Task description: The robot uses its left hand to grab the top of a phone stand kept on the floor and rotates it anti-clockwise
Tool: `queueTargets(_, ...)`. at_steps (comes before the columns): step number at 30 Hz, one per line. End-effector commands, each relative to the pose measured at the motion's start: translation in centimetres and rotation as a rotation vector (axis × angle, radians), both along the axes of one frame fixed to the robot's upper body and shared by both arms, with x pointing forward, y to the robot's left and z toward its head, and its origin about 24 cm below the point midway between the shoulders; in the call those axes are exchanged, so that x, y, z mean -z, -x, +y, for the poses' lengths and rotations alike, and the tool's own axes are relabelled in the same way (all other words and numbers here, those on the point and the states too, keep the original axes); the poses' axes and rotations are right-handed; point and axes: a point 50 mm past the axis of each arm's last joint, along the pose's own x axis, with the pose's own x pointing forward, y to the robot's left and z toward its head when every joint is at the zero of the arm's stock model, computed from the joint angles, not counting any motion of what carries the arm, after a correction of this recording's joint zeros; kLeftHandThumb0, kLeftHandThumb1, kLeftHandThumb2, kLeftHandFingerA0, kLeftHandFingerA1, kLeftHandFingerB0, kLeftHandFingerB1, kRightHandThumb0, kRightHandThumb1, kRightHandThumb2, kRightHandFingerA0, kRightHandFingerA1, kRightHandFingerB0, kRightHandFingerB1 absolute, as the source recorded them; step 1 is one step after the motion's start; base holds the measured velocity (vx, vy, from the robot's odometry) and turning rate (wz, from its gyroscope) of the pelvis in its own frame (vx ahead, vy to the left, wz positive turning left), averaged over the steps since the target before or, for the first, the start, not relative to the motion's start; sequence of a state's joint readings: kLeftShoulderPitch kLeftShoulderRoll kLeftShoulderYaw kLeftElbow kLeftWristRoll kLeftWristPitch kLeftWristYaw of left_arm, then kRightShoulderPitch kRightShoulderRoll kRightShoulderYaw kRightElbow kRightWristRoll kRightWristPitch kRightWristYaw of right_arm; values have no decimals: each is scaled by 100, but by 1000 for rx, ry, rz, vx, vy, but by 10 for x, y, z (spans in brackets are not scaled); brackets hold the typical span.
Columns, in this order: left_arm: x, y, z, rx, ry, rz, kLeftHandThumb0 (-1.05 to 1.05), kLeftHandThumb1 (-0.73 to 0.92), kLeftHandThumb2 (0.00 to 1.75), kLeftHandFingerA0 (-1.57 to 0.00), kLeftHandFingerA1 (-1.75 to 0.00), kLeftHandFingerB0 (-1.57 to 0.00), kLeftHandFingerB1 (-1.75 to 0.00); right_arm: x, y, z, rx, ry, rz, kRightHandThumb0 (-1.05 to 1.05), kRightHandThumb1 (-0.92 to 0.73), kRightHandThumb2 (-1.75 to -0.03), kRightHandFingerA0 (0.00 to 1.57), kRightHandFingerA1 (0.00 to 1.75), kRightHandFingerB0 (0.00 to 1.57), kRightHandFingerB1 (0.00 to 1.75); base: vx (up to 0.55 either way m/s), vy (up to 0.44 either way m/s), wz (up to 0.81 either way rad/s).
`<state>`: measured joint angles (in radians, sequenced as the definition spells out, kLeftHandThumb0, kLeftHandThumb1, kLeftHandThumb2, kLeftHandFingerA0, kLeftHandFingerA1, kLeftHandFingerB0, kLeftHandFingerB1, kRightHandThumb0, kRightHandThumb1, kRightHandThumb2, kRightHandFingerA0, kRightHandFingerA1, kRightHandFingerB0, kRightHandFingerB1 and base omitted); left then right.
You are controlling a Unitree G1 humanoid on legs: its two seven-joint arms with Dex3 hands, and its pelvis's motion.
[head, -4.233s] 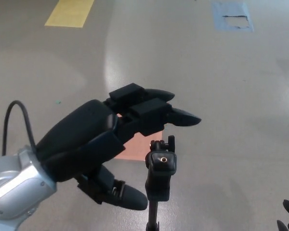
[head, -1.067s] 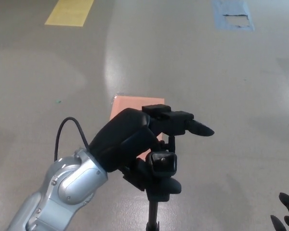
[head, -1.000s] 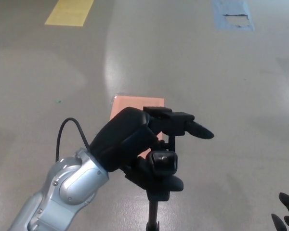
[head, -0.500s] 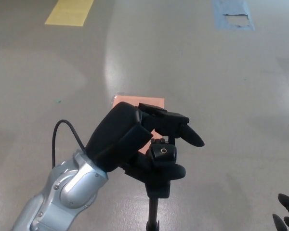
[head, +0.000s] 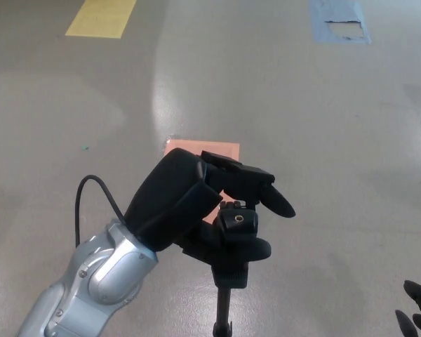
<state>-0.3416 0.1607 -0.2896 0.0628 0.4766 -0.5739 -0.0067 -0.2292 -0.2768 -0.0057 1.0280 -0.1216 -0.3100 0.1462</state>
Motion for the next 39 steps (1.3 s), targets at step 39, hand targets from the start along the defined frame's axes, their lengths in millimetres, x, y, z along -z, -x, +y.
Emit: queueTargets(39, 11, -19, 9, -5, 195, 430, -50, 49, 57, -129, -56, -121, -54, -6, -6, -5, 8, 10, -11, -64, -89, -82, 0, 19, 0, 8, 0, 0, 0)
